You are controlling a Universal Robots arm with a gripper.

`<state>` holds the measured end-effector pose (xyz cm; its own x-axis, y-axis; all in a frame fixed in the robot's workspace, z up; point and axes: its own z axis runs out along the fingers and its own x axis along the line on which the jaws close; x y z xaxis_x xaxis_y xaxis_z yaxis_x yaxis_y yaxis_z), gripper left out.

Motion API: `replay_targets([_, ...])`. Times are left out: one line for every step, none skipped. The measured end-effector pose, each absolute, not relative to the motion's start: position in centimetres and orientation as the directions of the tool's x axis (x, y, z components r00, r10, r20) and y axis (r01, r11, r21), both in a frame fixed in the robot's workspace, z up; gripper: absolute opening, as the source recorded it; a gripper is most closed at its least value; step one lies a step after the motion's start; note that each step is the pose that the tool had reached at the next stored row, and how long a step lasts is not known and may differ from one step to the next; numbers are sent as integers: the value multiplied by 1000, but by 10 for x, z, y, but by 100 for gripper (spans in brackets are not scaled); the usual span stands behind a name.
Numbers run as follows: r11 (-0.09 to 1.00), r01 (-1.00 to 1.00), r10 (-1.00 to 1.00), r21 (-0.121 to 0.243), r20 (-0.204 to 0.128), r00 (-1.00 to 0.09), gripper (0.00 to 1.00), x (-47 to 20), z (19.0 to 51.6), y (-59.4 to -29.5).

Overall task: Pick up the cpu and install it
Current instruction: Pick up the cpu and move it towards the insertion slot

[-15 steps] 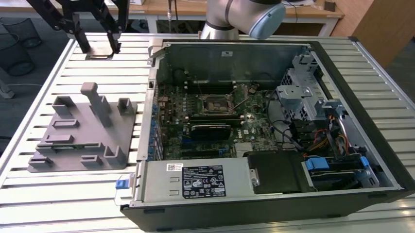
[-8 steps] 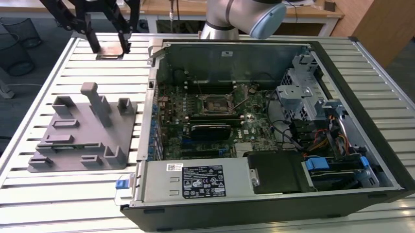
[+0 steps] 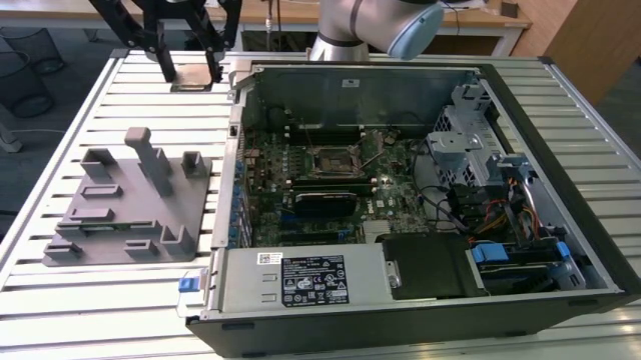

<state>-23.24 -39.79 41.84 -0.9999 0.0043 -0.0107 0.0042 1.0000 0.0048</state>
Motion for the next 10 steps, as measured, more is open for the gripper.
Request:
replay_targets([1000,4,4,5,-11,-1000,54,-229,418,-398])
replay_targets([1000,4,4,5,-11,-1000,54,-226,418,-398])
replay_targets([1000,4,4,5,-11,-1000,54,-223,418,-398])
replay_targets([1000,4,4,5,-11,-1000,54,-220,418,-398])
replay_targets([1000,4,4,5,-11,-1000,54,-217,418,-398])
replay_targets([1000,4,4,5,-11,-1000,54,-215,418,-398])
replay_targets([1000,4,4,5,-11,-1000,54,-212,418,-398])
replay_targets([1000,4,4,5,-11,-1000,54,-210,418,-398])
replay_targets([1000,4,4,5,-11,-1000,54,-206,418,-398])
replay_targets([1000,4,4,5,-11,-1000,54,-202,418,-398])
